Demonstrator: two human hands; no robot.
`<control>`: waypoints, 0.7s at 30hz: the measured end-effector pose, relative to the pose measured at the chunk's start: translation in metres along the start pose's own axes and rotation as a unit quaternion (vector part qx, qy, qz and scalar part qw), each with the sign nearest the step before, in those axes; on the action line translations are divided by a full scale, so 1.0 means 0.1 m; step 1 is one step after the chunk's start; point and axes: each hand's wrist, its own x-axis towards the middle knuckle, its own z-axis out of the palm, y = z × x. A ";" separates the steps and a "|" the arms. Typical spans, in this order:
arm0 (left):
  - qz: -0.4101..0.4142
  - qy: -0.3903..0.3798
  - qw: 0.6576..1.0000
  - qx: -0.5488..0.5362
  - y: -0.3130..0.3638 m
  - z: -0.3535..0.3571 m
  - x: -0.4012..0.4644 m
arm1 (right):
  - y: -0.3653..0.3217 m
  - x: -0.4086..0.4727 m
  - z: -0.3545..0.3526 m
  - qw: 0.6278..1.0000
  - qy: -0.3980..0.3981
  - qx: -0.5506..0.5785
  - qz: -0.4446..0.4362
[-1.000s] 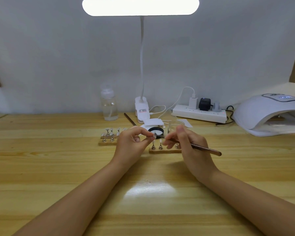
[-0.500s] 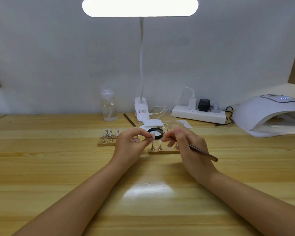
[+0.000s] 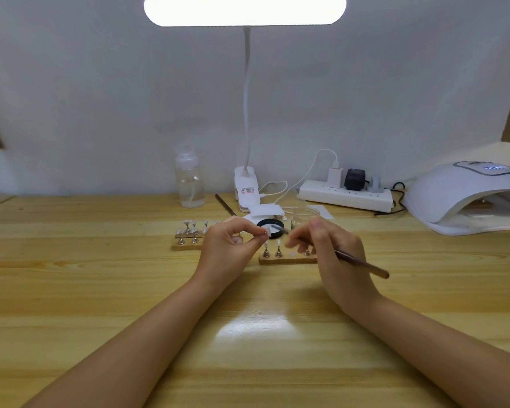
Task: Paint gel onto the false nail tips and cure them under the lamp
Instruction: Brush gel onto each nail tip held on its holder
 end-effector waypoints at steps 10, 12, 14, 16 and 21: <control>0.006 0.009 1.000 -0.001 -0.01 0.00 0.00 | 0.00 0.00 0.00 1.000 -0.015 -0.026 -0.003; 0.007 0.009 1.000 0.000 -0.01 0.00 0.00 | -0.02 -0.02 0.00 1.000 -0.016 0.002 0.014; 0.011 0.008 1.000 -0.002 -0.01 0.00 0.00 | -0.03 -0.03 0.00 1.000 0.002 -0.003 0.000; 0.011 0.012 1.000 -0.007 -0.01 0.01 0.00 | -0.04 -0.01 -0.01 0.999 0.019 -0.033 -0.025; 0.036 0.023 0.999 -0.012 -0.01 0.01 0.00 | -0.05 0.00 -0.01 0.999 0.009 -0.025 -0.024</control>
